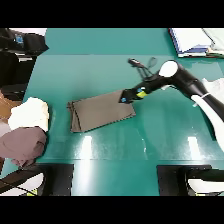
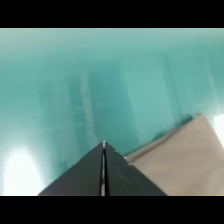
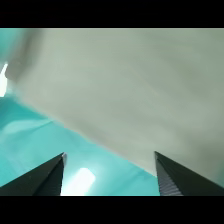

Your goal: Fold the shirts.

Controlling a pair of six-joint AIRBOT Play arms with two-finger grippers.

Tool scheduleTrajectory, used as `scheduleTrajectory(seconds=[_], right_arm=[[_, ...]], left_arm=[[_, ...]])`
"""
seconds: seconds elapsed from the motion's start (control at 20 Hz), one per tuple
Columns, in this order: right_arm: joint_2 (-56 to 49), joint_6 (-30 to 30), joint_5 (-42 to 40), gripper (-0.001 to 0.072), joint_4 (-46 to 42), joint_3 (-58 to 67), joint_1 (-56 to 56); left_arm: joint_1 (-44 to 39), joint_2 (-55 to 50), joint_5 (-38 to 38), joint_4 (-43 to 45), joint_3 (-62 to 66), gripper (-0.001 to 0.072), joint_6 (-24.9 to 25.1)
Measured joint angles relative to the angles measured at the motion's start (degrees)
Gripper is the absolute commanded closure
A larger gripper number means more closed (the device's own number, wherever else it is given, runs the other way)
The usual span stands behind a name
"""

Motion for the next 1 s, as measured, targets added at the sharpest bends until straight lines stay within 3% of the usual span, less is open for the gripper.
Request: scheduleTrajectory(seconds=[0.2, 0.45, 0.5, 0.6, 0.7, 0.75, 1.0], right_arm=[[-2.6, 0.9, -1.0, 0.0085, 2.6, -4.6, -8.2], [-11.8, 1.1, -1.2, 0.0138, 8.2, -0.5, -8.3], [-13.9, 1.1, -1.0, 0.0183, 9.2, 1.2, -7.4], [-17.8, 1.1, -0.2, 0.0402, 11.1, 5.0, -5.1], [-20.9, 1.1, 0.9, 0.0667, 12.1, 8.5, -3.0], [-22.0, 1.0, 1.4, 0.0698, 12.6, 10.2, -1.9], [-22.1, -0.4, 3.1, 0.0698, 12.0, 17.0, -2.3]], left_arm=[[-4.8, -0.2, 2.0, 0.0, -1.6, 0.0679, 0.0], [-8.5, -0.3, 4.2, 0.0, -3.2, 0.0679, 0.1], [-8.9, -0.3, 4.5, 0.0, -3.4, 0.0679, 0.1], [-9.3, -0.3, 4.7, -0.2, -3.6, 0.0679, 0.1], [-9.4, -0.3, 4.9, -0.9, -3.7, 0.0680, 0.1], [-9.6, -0.3, 5.1, -1.2, -3.7, 0.0680, 0.1], [-13.2, -0.3, 5.8, -2.0, -3.8, 0.0680, 0.1]])
